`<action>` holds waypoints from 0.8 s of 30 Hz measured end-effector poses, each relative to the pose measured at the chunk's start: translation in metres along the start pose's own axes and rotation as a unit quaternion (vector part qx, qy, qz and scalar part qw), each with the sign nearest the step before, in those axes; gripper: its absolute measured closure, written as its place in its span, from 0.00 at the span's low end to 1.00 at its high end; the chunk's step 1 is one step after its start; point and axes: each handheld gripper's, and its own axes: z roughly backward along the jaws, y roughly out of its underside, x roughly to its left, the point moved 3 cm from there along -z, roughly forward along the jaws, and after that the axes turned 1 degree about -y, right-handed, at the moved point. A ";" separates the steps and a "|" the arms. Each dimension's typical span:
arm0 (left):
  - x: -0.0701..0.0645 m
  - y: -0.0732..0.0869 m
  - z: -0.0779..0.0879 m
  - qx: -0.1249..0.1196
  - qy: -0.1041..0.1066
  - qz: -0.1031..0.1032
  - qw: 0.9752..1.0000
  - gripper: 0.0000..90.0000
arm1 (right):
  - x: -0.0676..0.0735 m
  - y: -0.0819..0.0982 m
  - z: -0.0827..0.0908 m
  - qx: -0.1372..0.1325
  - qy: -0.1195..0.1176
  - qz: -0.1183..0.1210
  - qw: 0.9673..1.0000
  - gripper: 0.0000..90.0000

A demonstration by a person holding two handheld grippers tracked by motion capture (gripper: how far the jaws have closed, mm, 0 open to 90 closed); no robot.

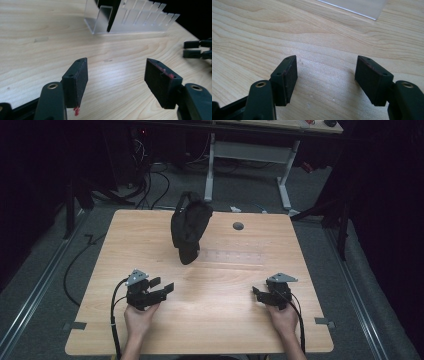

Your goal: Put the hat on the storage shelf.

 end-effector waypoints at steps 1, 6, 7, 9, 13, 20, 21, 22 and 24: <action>0.001 0.002 0.000 0.002 -0.004 -0.003 1.000 0.40 | 0.000 0.000 0.000 0.000 0.000 0.000 1.000 0.39; 0.009 0.011 0.000 0.004 -0.019 -0.012 1.000 0.39 | 0.000 0.000 0.000 0.000 0.000 0.000 1.000 0.39; 0.011 0.013 0.000 0.005 -0.020 -0.010 1.000 0.39 | 0.000 0.000 0.000 0.000 0.000 0.000 1.000 0.39; 0.014 0.016 0.000 0.008 -0.028 -0.012 1.000 0.38 | 0.000 0.000 0.000 0.000 0.000 0.000 1.000 0.39; 0.021 0.022 0.000 0.013 -0.040 -0.022 0.999 0.37 | 0.000 0.000 0.000 0.000 0.000 -0.001 1.000 0.39; 0.030 0.031 -0.001 0.016 -0.064 -0.054 0.996 0.37 | 0.000 0.000 0.000 0.000 0.000 0.000 1.000 0.39; 0.032 0.033 -0.001 0.019 -0.068 -0.056 0.996 0.37 | 0.000 0.000 0.000 0.000 0.000 0.000 1.000 0.39; 0.033 0.034 -0.002 0.019 -0.070 -0.055 0.996 0.37 | 0.000 0.000 0.000 0.000 0.000 0.000 1.000 0.39; 0.035 0.036 -0.002 0.020 -0.076 -0.060 0.995 0.37 | 0.000 0.000 0.000 0.000 0.000 0.001 1.000 0.39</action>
